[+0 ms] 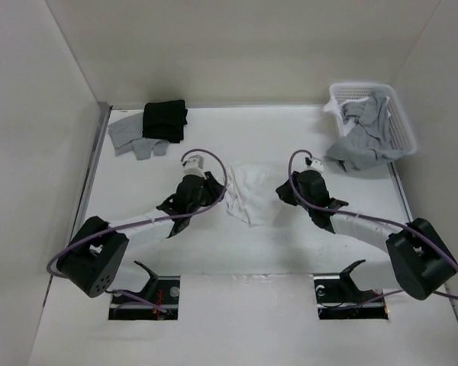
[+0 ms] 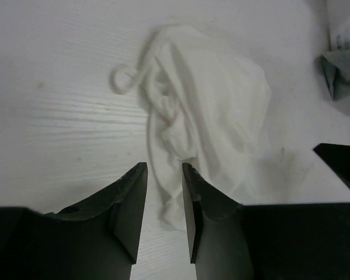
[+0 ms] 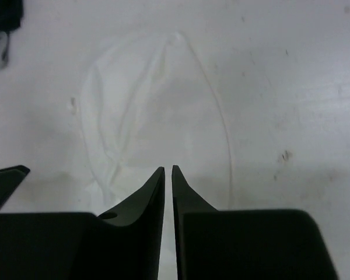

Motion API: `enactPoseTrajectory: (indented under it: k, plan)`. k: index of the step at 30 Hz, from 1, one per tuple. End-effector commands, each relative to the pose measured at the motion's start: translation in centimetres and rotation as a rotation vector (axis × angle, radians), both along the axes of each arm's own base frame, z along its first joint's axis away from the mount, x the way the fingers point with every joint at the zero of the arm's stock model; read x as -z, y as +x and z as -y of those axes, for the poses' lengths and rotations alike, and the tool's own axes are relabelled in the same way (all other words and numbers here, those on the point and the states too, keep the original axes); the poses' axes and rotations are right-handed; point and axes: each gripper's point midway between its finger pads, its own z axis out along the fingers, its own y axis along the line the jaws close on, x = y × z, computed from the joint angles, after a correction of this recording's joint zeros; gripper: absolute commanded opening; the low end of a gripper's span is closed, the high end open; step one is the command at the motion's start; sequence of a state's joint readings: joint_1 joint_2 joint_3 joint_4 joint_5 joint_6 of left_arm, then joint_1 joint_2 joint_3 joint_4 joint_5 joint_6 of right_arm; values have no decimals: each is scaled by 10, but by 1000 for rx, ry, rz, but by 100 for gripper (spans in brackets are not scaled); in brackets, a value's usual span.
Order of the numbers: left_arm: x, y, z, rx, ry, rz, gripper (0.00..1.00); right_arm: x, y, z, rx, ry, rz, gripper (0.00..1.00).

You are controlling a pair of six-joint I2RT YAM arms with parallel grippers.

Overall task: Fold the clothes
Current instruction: Move the tank top to the center of the board

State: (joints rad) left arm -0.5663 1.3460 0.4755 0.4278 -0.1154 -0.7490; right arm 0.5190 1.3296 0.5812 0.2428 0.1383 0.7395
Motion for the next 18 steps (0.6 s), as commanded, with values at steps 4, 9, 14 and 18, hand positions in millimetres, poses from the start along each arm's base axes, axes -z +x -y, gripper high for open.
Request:
enactPoseTrajectory:
  k: [4,9,14,18]
  plan:
    - [0,-19,29,53,230,65,28,19,-42,-10,3,-2,-48,26]
    - [17,-16,9,-18,215,13,29,12,-81,-73,-259,-89,-43,44]
    - [22,-12,3,-36,137,-16,31,28,-90,-105,-337,-242,-64,48]
    - [25,-11,-3,-41,118,-18,31,34,-83,-103,-298,-304,-63,48]
